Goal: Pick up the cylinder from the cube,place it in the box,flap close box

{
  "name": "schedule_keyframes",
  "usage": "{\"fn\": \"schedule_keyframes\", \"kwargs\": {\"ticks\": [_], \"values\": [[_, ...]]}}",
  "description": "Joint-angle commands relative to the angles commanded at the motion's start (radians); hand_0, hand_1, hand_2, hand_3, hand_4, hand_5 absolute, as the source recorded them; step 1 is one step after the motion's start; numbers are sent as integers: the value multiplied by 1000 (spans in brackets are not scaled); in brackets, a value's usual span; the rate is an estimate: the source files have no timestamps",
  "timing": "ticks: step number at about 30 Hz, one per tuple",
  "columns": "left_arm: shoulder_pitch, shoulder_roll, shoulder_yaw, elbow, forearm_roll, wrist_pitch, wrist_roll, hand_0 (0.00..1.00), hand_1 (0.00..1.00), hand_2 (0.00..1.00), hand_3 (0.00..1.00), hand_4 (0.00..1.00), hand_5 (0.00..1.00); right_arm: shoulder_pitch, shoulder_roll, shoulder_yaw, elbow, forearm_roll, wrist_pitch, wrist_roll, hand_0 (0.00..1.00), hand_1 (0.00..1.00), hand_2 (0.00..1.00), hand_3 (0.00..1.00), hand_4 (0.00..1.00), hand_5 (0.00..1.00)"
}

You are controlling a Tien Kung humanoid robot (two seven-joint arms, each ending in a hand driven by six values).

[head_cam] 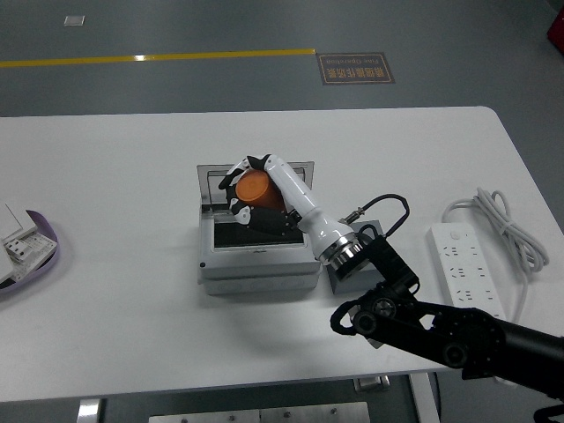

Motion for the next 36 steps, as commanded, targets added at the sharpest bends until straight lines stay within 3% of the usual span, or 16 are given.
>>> {"fn": "schedule_keyframes", "kwargs": {"ticks": [3, 4, 9, 10, 15, 16, 19, 21, 22, 27, 28, 33, 36], "values": [[0, 0, -1, 0, 2, 0, 1, 510, 550, 555, 590, 720, 152, 16, 8, -16, -8, -51, 32, -51, 77, 201, 283, 215, 2, 2], [0, 0, -2, 0, 3, -1, 2, 510, 550, 556, 589, 721, 156, 25, 11, -25, -13, -75, 51, -76, 56, 207, 326, 268, 2, 2], [-1, 1, -9, 0, 10, -2, 6, 510, 550, 556, 589, 721, 156, 60, 24, -67, -36, -248, 166, -261, 56, 207, 326, 268, 2, 2], [-1, 1, -10, 0, 12, -2, 6, 511, 551, 555, 589, 721, 158, 66, 27, -73, -41, -283, 191, -299, 546, 527, 570, 573, 440, 2], [-2, 3, -9, 0, 12, -2, 7, 511, 551, 555, 589, 721, 158, 79, 35, -84, -57, -413, 259, -441, 546, 527, 570, 573, 440, 2], [-2, 3, -9, 0, 12, -2, 6, 511, 551, 556, 589, 721, 160, 80, 36, -85, -60, -439, 267, -469, 741, 678, 705, 672, 540, 259], [-3, 3, -8, -1, 11, -2, 6, 511, 551, 556, 589, 721, 160, 81, 38, -88, -67, -488, 279, -529, 741, 678, 705, 672, 540, 259], [-3, 3, -7, -1, 11, -2, 6, 511, 551, 556, 589, 721, 160, 82, 39, -90, -69, -501, 282, -550, 741, 678, 705, 672, 540, 259], [-3, 3, -7, -1, 11, -2, 7, 511, 551, 555, 588, 721, 161, 82, 39, -90, -70, -503, 282, -550, 813, 718, 752, 769, 785, 411], [-4, 4, -1, -2, 6, -2, 4, 511, 551, 555, 588, 721, 161, 82, 39, -98, -73, -498, 288, -550, 813, 718, 752, 769, 785, 411], [-4, 4, 1, -3, 4, -2, 4, 510, 550, 555, 588, 721, 161, 82, 39, -100, -73, -495, 290, -550, 824, 724, 758, 799, 854, 451], [-6, 3, 6, -4, 1, -1, 3, 510, 550, 555, 588, 721, 161, 81, 36, -103, -71, -482, 291, -549, 824, 724, 758, 799, 854, 451], [-7, 3, 8, -4, 0, -1, 2, 510, 550, 555, 588, 720, 162, 66, 26, -88, -58, -440, 263, -529, 824, 727, 761, 808, 884, 465]]}}
